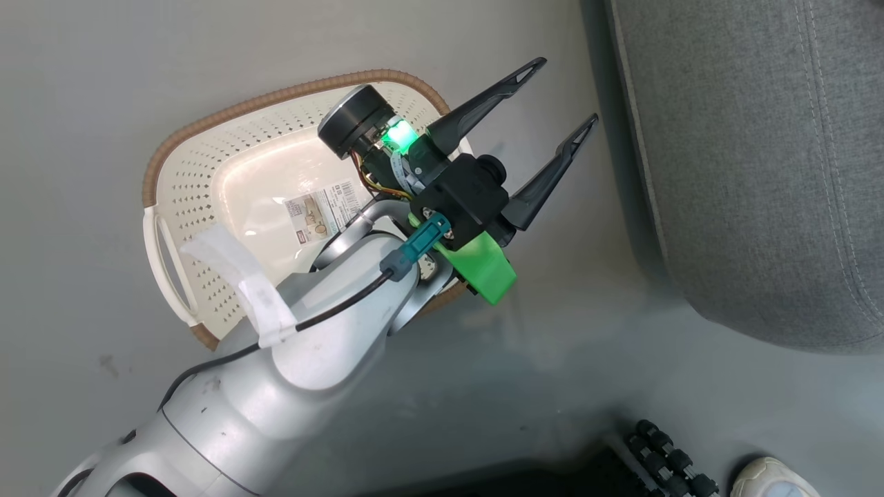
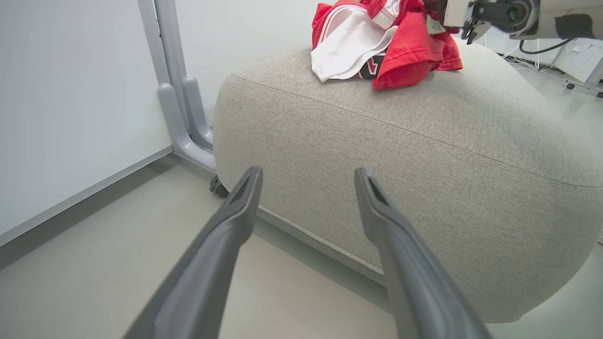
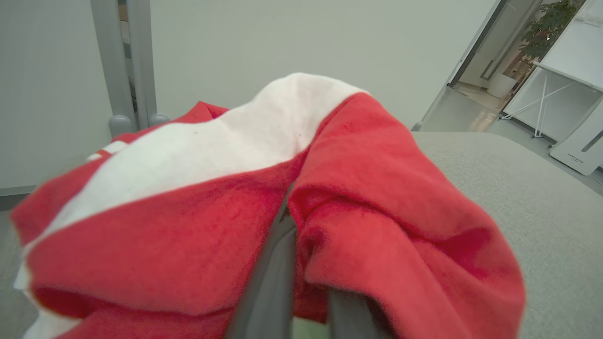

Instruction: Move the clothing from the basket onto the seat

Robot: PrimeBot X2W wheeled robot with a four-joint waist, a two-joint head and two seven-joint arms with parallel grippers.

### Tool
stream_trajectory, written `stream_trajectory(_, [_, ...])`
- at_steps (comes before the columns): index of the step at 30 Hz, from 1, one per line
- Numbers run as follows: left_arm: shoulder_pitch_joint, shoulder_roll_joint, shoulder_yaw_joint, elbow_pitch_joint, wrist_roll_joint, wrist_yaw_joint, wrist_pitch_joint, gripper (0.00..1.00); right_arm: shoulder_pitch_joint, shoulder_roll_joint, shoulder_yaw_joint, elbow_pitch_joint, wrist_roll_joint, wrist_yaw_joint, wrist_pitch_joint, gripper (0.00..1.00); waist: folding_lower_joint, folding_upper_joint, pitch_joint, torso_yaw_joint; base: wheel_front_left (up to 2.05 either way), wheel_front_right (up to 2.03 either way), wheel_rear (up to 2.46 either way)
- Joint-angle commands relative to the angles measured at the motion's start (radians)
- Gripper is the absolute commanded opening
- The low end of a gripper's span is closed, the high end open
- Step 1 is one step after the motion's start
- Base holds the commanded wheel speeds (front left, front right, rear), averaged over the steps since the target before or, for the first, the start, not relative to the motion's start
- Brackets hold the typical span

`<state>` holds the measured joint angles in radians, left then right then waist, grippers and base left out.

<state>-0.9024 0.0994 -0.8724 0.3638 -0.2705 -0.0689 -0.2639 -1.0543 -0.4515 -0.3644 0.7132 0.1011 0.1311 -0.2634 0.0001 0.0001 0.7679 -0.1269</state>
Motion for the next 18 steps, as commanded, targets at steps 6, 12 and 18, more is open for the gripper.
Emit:
stream_trajectory(6, [-0.008, 0.005, 0.013, -0.006, 0.008, 0.003, -0.001, 1.0, 0.032, 0.013, 0.008, 0.032, 0.016, -0.001, -0.002, 1.0, -0.0001, -0.0001, -0.017, 0.001, 0.0, 0.0, 0.0])
stream_trajectory(12, [0.034, 0.01, 0.033, -0.011, 0.002, 0.01, -0.001, 1.0, 0.108, 0.037, 0.016, -0.031, 0.034, -0.001, -0.002, 1.0, -0.0001, -0.0001, -0.079, -0.009, 0.0, 0.0, 0.0])
stream_trajectory(18, [0.082, 0.015, 0.063, -0.025, -0.009, 0.019, -0.001, 1.0, 0.251, 0.075, 0.021, -0.122, 0.051, -0.001, -0.002, 1.0, -0.0001, -0.0001, -0.152, -0.016, 0.0, 0.0, 0.0])
